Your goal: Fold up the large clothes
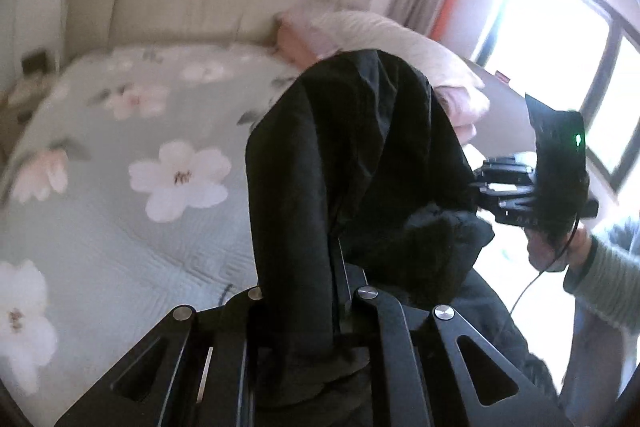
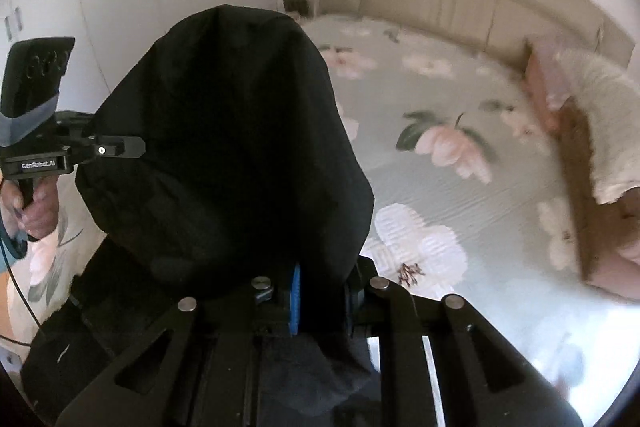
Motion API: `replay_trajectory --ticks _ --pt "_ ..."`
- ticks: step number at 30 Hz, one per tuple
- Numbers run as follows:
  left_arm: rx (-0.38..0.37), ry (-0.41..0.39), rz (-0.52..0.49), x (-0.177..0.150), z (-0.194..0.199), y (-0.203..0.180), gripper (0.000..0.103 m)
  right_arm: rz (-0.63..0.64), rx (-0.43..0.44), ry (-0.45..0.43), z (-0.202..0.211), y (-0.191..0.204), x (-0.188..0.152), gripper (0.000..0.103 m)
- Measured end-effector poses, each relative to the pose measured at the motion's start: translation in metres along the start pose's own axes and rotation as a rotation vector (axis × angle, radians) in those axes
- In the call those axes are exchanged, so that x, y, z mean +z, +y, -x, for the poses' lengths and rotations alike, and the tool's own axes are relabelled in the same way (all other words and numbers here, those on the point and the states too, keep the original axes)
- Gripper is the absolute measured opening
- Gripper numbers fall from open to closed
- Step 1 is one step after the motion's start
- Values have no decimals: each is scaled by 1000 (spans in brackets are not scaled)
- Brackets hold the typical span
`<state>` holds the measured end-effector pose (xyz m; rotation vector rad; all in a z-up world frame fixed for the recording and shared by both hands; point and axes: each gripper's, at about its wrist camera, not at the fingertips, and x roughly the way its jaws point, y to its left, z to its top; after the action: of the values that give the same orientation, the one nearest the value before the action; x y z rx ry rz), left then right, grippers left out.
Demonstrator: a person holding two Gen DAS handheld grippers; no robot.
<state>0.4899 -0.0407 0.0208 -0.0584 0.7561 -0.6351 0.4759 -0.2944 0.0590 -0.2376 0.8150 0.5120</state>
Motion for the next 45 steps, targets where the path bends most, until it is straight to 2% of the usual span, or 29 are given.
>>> replay_trajectory --ticks 3,7,10,13,15,17,19,21,23,25,26,27,28,29,30,31,33,35,36,37,39,40,42,44,45 --pt "10 -19 -92 -14 44 -37 13 26 -34 -33 35 20 -9 18" --pt "4 -7 -180 -45 89 -83 13 33 -74 -57 87 49 -41 18" --pt "21 26 -176 -82 94 -97 13 21 -92 -14 96 64 -74 17" --pt "53 89 -109 -128 69 -93 14 17 -118 78 69 74 -116 17" --pt "94 146 -70 -158 43 -84 15 19 -137 139 43 79 -145 17" --pt "166 197 -81 -191 11 -75 15 12 -148 210 7 82 -178 17" --pt "193 191 -101 -209 4 -75 15 -36 -121 262 -8 80 -206 17" --pt "177 182 -78 -208 10 -70 16 -114 -100 263 -6 73 -217 17" --pt "165 191 -82 -198 30 -72 17 -180 -93 270 9 61 -216 21" --pt "166 212 -97 -191 47 -74 19 -226 -103 253 30 45 -210 30" --pt "176 222 -101 -185 59 -72 24 -237 -110 235 42 38 -203 32" --pt "186 221 -103 -184 69 -75 25 -245 -115 219 52 34 -197 39" --pt "198 215 -108 -179 79 -73 30 -260 -115 187 65 29 -186 51" --pt "201 205 -111 -172 87 -69 38 -274 -108 153 74 24 -175 57" --pt "202 195 -115 -169 92 -69 42 -289 -90 108 81 20 -161 67" --pt "209 163 -117 -159 97 -66 45 -300 -63 63 86 18 -149 73" --pt "190 81 -71 -140 98 -61 46 -317 -4 -1 86 29 -123 74" --pt "59 7 26 -115 85 -59 46 -352 70 -20 66 40 -100 74" --pt "20 -8 38 -109 81 -59 46 -361 85 -25 58 49 -94 74" --pt "6 -26 37 -103 76 -61 46 -364 91 -26 49 54 -89 74" --pt "46 -48 12 -99 78 -67 46 -358 93 -14 40 62 -86 74" --pt "34 -46 7 -102 82 -68 46 -360 113 -7 39 64 -88 74" --pt "-8 10 -11 -113 87 -72 46 -356 170 9 43 70 -98 74" --pt "17 112 -88 -131 89 -86 46 -325 165 31 54 72 -109 74" --pt "20 126 -105 -136 92 -89 46 -315 162 40 53 66 -112 74"
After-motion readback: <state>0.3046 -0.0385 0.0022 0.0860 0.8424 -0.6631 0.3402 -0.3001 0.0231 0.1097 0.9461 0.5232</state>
